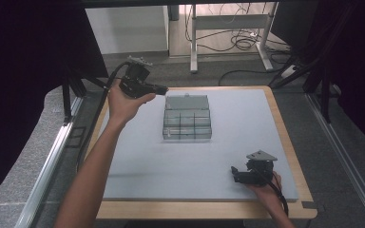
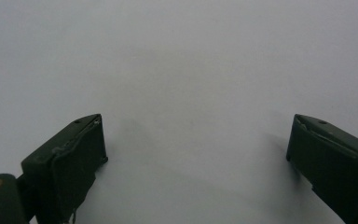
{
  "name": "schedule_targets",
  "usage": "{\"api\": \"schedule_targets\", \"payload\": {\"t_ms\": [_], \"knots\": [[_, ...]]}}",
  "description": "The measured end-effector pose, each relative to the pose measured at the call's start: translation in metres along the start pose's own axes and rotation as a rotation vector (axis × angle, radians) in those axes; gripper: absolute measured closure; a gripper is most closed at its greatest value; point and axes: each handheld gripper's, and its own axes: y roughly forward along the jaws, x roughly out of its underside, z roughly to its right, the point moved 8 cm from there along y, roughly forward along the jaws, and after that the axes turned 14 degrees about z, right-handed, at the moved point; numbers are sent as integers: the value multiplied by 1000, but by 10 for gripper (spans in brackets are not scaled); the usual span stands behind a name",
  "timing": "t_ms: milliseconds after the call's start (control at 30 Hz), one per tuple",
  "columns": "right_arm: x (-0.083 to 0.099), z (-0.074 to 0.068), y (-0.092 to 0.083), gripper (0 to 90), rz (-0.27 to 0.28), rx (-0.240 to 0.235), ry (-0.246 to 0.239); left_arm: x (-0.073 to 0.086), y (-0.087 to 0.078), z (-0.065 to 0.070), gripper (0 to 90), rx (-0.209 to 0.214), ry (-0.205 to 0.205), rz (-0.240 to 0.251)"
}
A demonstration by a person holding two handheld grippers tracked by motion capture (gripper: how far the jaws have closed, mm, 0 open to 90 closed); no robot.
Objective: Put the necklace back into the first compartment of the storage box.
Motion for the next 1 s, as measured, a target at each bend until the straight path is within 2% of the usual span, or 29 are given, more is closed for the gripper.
{"api": "schedule_targets", "payload": {"t_ms": [300, 367, 567, 867, 1000], "knots": [[0, 0, 1, 39, 0, 2, 0, -3, 11, -10, 889, -22, -6, 7], [0, 0, 1, 39, -1, 1, -1, -2, 17, -15, 889, -34, -2, -12], [0, 0, 0, 39, -1, 0, 0, -2, 27, -20, 889, -41, -16, -17], [0, 0, 0, 39, 1, 3, -1, -3, 44, -35, 889, -54, -35, -14], [0, 0, 0, 39, 2, 4, 0, 0, 53, -36, 889, -65, -18, -18]]}}
